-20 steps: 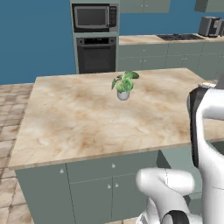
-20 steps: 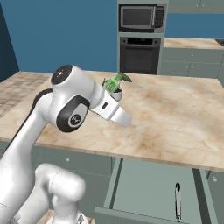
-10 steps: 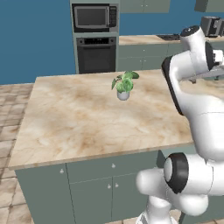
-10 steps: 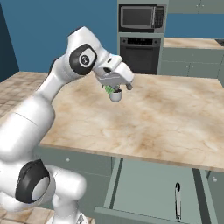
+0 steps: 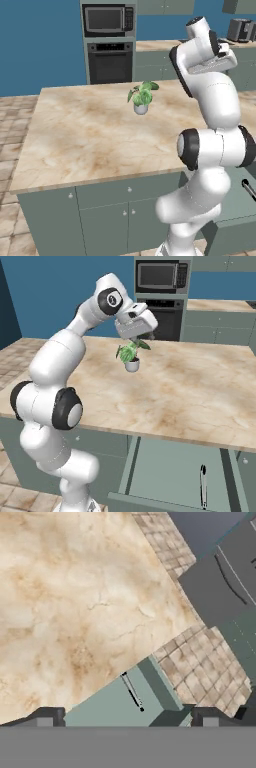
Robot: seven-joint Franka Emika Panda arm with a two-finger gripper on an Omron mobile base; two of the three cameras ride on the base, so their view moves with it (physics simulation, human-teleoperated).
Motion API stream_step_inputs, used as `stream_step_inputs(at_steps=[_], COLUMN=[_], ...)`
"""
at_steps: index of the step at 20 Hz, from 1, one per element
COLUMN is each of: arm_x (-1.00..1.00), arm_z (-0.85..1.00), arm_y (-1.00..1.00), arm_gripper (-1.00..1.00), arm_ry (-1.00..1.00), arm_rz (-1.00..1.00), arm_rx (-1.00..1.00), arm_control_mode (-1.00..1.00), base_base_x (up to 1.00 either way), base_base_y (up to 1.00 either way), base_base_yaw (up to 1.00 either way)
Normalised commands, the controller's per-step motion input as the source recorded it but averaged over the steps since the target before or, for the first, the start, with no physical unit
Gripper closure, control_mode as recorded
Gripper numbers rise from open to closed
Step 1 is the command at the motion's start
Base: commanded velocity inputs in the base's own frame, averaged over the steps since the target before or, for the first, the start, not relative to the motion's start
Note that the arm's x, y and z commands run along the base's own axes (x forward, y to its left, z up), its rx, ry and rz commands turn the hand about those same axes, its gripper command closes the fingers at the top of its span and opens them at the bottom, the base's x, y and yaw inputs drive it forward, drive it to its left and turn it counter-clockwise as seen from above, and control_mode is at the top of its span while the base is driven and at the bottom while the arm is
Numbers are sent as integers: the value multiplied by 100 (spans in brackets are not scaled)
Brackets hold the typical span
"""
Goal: Take the tongs from the drawer on the right and place them on the dining counter next to the tray containing the kebab skewer.
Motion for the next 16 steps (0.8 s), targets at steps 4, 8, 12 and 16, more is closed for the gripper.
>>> stream_step_inputs(at_steps=[4, 8, 12, 16], arm_x=[72, 71, 56, 16], arm_z=[-28, -34, -34, -14], arm_y=[0, 0, 0, 0], arm_gripper=[-100, -100, -100, -100], arm_ry=[2, 0, -1, 0], arm_rz=[16, 17, 17, 15], arm_rx=[15, 18, 22, 4], arm_control_mode=[-100, -100, -100, -100], base_base_x=[0, 0, 0, 0], base_base_y=[0, 0, 0, 0], base_base_yaw=[0, 0, 0, 0])
